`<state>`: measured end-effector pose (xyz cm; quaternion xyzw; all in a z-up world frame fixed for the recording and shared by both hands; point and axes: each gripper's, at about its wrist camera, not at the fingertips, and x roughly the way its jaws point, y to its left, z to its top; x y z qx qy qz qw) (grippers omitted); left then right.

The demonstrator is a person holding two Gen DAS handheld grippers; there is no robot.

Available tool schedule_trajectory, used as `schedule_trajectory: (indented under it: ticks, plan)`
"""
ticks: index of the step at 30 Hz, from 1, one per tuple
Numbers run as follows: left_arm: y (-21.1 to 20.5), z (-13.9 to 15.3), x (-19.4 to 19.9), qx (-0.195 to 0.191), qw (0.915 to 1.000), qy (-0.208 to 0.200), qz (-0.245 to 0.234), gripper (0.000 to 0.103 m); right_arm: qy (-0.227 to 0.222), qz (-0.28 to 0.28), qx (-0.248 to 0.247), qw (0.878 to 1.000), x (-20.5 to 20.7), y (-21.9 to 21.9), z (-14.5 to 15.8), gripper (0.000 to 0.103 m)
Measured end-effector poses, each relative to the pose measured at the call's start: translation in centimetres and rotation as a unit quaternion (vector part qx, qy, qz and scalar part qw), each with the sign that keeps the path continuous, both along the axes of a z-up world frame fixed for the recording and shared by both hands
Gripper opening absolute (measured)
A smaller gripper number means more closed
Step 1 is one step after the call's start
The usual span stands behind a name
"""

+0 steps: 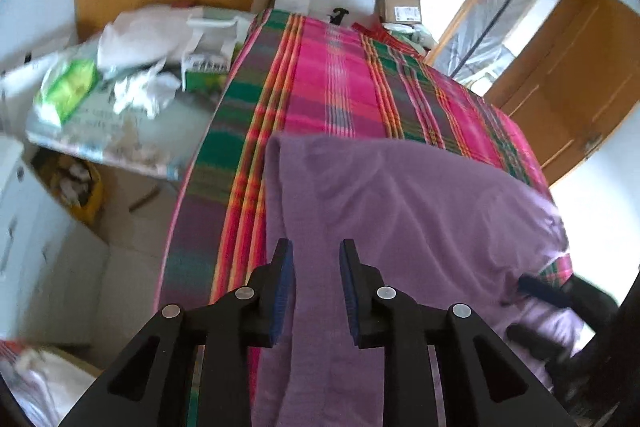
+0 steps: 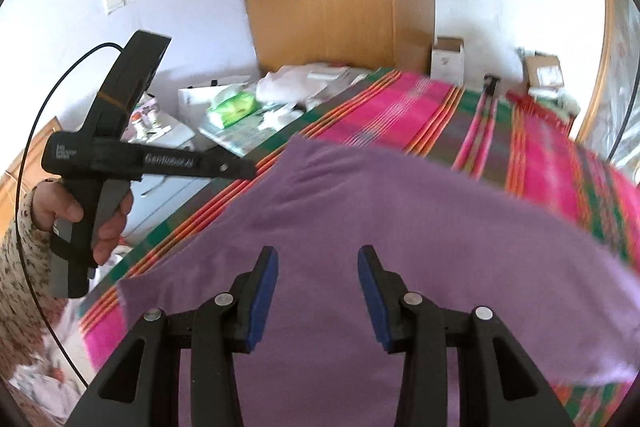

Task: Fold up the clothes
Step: 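Lift the waistband with the left gripper while the right gripper pinches the fabric beside it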

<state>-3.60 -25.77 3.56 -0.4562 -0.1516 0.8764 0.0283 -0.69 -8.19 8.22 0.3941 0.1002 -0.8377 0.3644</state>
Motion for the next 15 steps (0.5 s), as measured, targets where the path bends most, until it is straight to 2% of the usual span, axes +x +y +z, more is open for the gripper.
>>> schedule_trajectory:
  ticks: [2,5,7,10,15]
  plan:
    - [0.1,0.3,-1.2,-0.021,0.9998,0.001,0.002,0.025,0.007,-0.002,0.009,1.000,-1.7,0.4,0.3,0.043]
    - [0.0,0.6,-3.1,-0.020,0.9997,0.008,-0.006,0.025,0.018,-0.006,0.023,1.000,-4.1,1.0,0.8,0.043]
    - [0.0,0.6,-4.4,-0.039,0.9992,0.009,-0.006,0.025,0.025,-0.008,0.032,0.999,-5.8,1.3,1.2,0.043]
    - [-0.1,0.0,-6.4,-0.058,0.9983,-0.002,-0.002,0.025,0.036,-0.011,0.046,0.998,-8.3,1.9,1.7,0.043]
    - [0.4,-1.1,-8.4,-0.089,0.9959,-0.002,-0.017,0.025,0.026,-0.002,0.054,0.998,-11.7,1.6,0.1,0.043]
